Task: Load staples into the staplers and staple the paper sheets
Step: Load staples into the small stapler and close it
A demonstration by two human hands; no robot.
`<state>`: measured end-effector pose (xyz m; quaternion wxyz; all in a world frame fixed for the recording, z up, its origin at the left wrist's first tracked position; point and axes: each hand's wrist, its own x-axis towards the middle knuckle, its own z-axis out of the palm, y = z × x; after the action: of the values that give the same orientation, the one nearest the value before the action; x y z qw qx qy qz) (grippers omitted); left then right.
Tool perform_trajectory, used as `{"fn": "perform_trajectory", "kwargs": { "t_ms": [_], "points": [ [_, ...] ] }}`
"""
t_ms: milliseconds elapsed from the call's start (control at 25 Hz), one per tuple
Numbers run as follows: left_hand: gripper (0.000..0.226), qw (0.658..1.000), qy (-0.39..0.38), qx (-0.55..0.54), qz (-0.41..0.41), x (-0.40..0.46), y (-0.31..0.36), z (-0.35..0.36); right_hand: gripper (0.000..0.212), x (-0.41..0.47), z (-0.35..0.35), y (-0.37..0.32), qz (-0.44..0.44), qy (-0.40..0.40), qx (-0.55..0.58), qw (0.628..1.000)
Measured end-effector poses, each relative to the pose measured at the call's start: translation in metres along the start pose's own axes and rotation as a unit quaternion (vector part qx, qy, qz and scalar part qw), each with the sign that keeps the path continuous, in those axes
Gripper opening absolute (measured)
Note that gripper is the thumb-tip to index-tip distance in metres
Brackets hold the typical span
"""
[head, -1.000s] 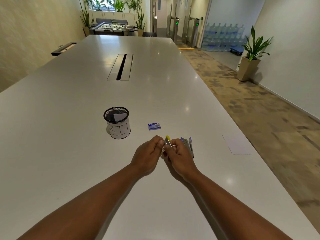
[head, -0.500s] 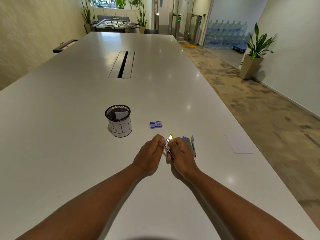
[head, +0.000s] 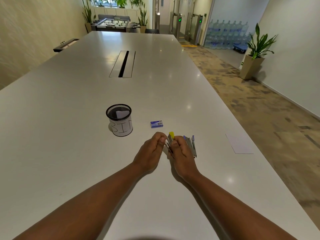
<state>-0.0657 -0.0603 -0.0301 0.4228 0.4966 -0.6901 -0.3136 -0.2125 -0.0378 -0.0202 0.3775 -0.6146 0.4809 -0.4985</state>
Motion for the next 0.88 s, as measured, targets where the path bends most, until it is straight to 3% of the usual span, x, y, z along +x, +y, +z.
{"fn": "perform_trajectory", "kwargs": {
  "t_ms": [200, 400, 520, 640, 880],
  "points": [
    [0.029, 0.999, 0.031, -0.028, 0.024, 0.002, -0.007, -0.001, 0.024, -0.005, 0.009, 0.004, -0.04, 0.026, -0.146, 0.988],
    [0.029, 0.993, 0.022, -0.105, -0.046, 0.003, -0.004, -0.003, 0.014, -0.002, 0.013, 0.006, -0.031, 0.044, -0.23, 0.972],
    [0.023, 0.998, 0.033, -0.023, -0.04, 0.004, -0.001, -0.002, 0.006, -0.002, 0.013, 0.005, -0.011, 0.064, -0.267, 0.961],
    [0.023, 0.997, 0.037, 0.064, -0.029, 0.008, -0.003, 0.0, 0.018, -0.001, 0.014, 0.005, 0.0, 0.069, -0.304, 0.95],
    [0.029, 0.99, 0.033, 0.12, -0.067, 0.013, -0.004, 0.002, 0.025, -0.002, 0.014, 0.0, 0.002, 0.033, -0.337, 0.941]
  ]
}}
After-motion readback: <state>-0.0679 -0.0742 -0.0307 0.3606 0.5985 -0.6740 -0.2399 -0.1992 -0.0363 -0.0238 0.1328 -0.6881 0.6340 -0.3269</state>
